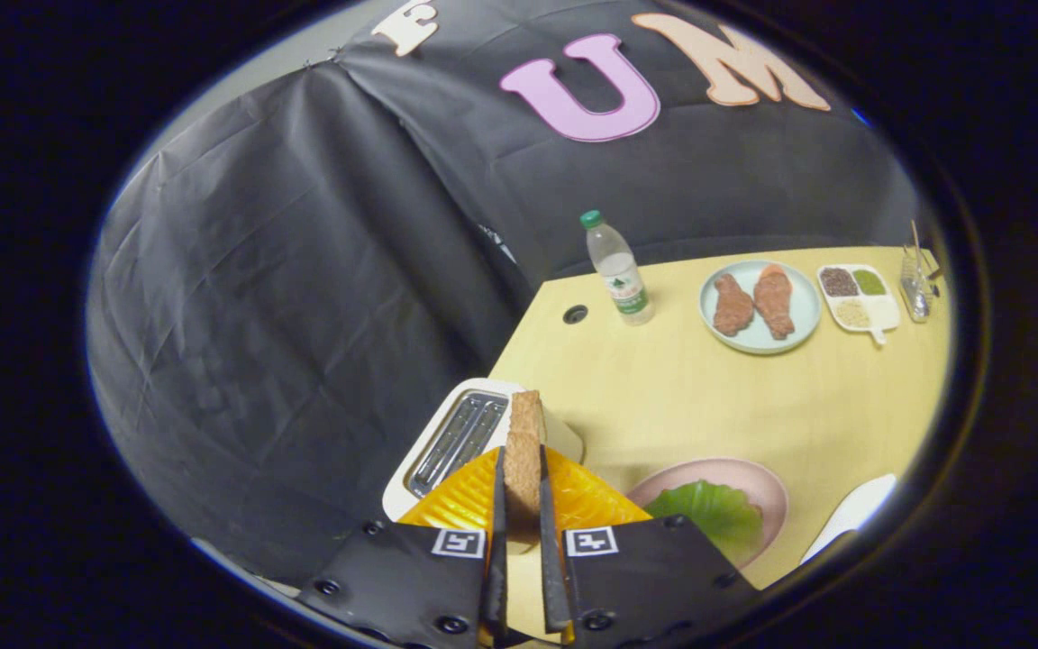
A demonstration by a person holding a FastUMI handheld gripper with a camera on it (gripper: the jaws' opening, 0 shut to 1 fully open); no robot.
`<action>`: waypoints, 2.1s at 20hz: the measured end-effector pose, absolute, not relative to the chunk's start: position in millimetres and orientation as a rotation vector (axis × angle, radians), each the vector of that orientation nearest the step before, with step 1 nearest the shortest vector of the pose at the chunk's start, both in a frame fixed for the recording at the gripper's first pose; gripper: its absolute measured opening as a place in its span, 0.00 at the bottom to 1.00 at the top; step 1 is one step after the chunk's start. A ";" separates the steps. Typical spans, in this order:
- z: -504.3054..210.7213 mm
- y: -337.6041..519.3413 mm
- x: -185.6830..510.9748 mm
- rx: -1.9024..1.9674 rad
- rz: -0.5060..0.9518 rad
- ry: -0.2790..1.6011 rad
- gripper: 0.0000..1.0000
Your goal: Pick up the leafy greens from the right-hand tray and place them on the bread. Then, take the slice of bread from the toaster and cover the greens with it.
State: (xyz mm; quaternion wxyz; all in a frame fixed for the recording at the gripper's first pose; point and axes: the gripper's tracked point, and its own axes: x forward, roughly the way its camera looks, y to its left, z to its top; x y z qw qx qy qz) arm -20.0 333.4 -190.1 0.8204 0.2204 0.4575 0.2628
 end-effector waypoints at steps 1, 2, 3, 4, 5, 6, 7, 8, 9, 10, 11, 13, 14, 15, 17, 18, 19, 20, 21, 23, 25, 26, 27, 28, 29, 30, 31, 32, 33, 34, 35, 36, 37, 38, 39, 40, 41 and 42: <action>-196.2 323.8 -20.3 0.468 0.540 0.978 0.18; -204.2 315.5 -21.1 0.467 0.522 0.981 0.18; -211.6 309.1 -23.0 0.470 0.509 0.993 0.19; -219.7 303.6 -27.9 0.472 0.496 1.003 0.19; -226.9 297.5 -30.4 0.474 0.483 1.011 0.19; -233.4 291.5 -32.7 0.479 0.467 1.018 0.18; -238.5 286.1 -33.9 0.488 0.453 1.023 0.19; -244.0 284.5 -34.6 0.502 0.443 1.025 0.19; -248.2 282.8 -36.8 0.522 0.435 1.029 0.19; -252.5 280.1 -39.3 0.537 0.425 1.033 0.19; -258.3 276.2 -40.3 0.543 0.412 1.037 0.19; -269.0 267.9 -44.4 0.556 0.384 1.050 0.19; -274.7 265.4 -46.8 0.570 0.375 1.059 0.19; -279.5 262.7 -49.2 0.588 0.364 1.070 0.19; -292.9 252.7 -56.0 0.575 0.338 1.091 0.19; -302.4 245.5 -58.4 0.541 0.321 1.095 0.19; -307.8 239.3 -59.9 0.522 0.311 1.098 0.19; -311.4 236.9 -62.8 0.522 0.304 1.100 0.19; -314.3 235.0 -64.3 0.526 0.295 1.105 0.19; -323.0 224.5 -66.6 0.522 0.267 1.113 0.19; -328.4 219.1 -71.1 0.516 0.252 1.125 0.19; -334.8 214.5 -75.3 0.497 0.249 1.142 0.26; -341.9 209.4 -80.4 0.461 0.250 1.160 0.32; -346.1 205.6 -85.3 0.427 0.249 1.170 0.39; -348.6 203.2 -88.3 0.405 0.253 1.172 0.46; -349.7 201.0 -91.2 0.383 0.255 1.175 0.52; -351.1 199.0 -94.1 0.368 0.259 1.176 0.59; -351.7 197.0 -94.5 0.358 0.263 1.176 0.66; -349.0 195.8 -95.1 0.365 0.272 1.173 0.73; -345.2 196.8 -94.8 0.375 0.278 1.166 0.79; -342.7 193.1 -92.7 0.377 0.277 1.156 0.86; -339.9 190.8 -90.7 0.382 0.283 1.146 0.93; -335.1 187.7 -90.2 0.382 0.289 1.133 0.93; -331.9 178.4 -88.1 0.377 0.294 1.116 0.94; -326.8 174.7 -86.7 0.371 0.302 1.098 0.94; -320.3 168.0 -84.3 0.361 0.308 1.072 0.96; -316.2 163.2 -82.4 0.353 0.310 1.054 0.97; -309.2 158.1 -79.7 0.346 0.313 1.028 0.98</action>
